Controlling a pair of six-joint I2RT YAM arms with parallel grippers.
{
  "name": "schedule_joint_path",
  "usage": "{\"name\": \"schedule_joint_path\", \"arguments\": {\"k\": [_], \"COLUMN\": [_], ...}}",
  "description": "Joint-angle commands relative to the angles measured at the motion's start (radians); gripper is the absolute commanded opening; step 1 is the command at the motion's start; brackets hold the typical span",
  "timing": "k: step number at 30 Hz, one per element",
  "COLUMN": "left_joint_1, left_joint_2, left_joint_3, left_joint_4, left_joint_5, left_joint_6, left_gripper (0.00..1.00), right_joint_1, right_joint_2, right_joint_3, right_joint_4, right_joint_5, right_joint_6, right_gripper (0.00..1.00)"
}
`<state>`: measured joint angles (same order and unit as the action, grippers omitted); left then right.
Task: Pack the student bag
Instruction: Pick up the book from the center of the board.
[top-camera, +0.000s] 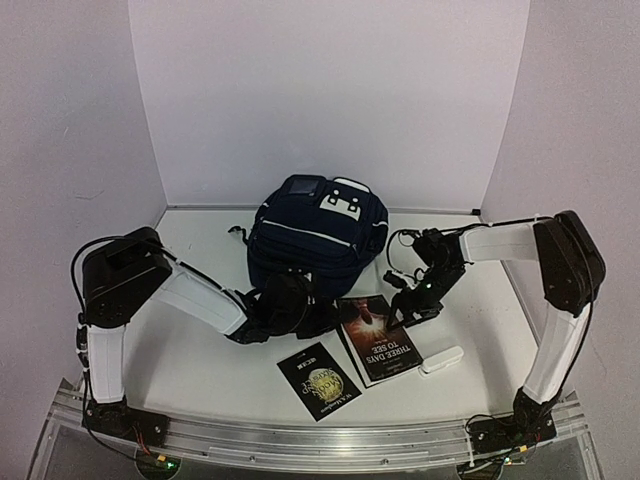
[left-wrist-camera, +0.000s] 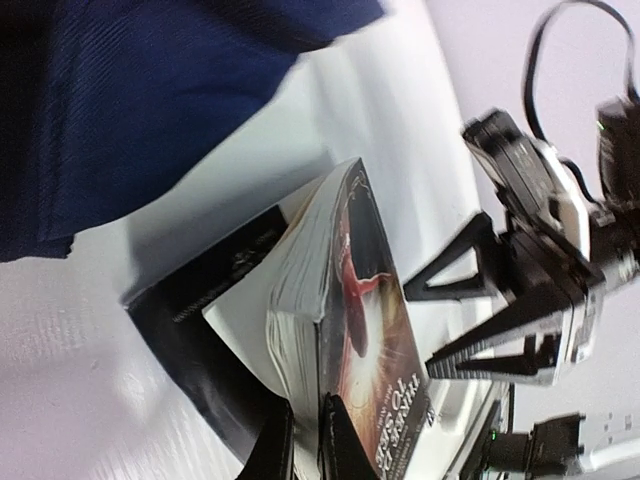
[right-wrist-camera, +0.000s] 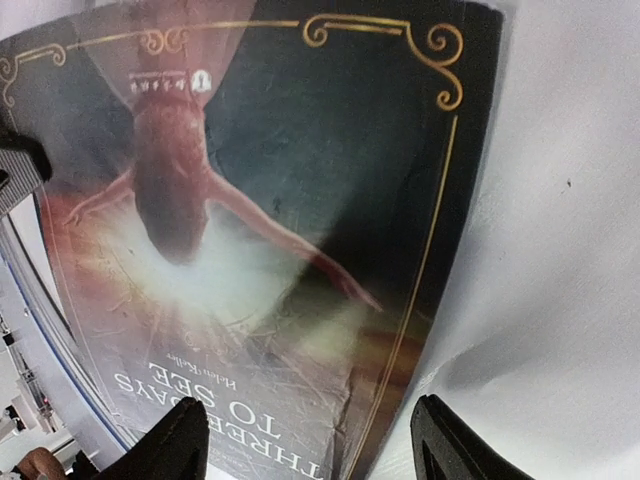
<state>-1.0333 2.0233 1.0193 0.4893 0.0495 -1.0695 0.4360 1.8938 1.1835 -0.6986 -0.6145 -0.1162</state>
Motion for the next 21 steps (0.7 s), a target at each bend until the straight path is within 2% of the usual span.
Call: {"name": "schedule_joint_path", "arguments": {"k": [1, 5, 10, 15, 21], "left_joint_1": [-0.009, -0.009, -0.009, -0.009, 0.006], "left_joint_2": [-0.128, -0.177, -0.234, -0.292, -0.320], "left_joint_3": [-0.054, -0.082, -0.096, -0.094, -0.085], "left_joint_4": [0.073, 0.106, 0.130, 0.096, 0.097], "left_joint_5": [0.036, 0.095, 0.198, 0.228, 0.311], "left_joint_6": [0.171, 0.306, 0.475, 0.584, 0.633], "left_gripper": [0.00, 0.00, 0.00, 0.00, 0.00], "right_joint_1": [-0.042, -0.065, -0.066, -0.066, -0.060], "right_joint_2": [-0.115, -0.161, -0.196, -0.225, -0.233], "right_joint_3": [0.013, 0.026, 0.053, 0.058, 0.075], "right_joint_4": [0.006, -0.023, -0.095, -0.191, -0.286], "right_joint_5": [-0.074, -0.153, -0.246, -0.296, -0.392], "right_joint_6": [-0.019, -0.055, -0.134, -0.228, -0.316], "right_gripper": [0.75, 0.87, 0.91, 0.90, 0.83]}}
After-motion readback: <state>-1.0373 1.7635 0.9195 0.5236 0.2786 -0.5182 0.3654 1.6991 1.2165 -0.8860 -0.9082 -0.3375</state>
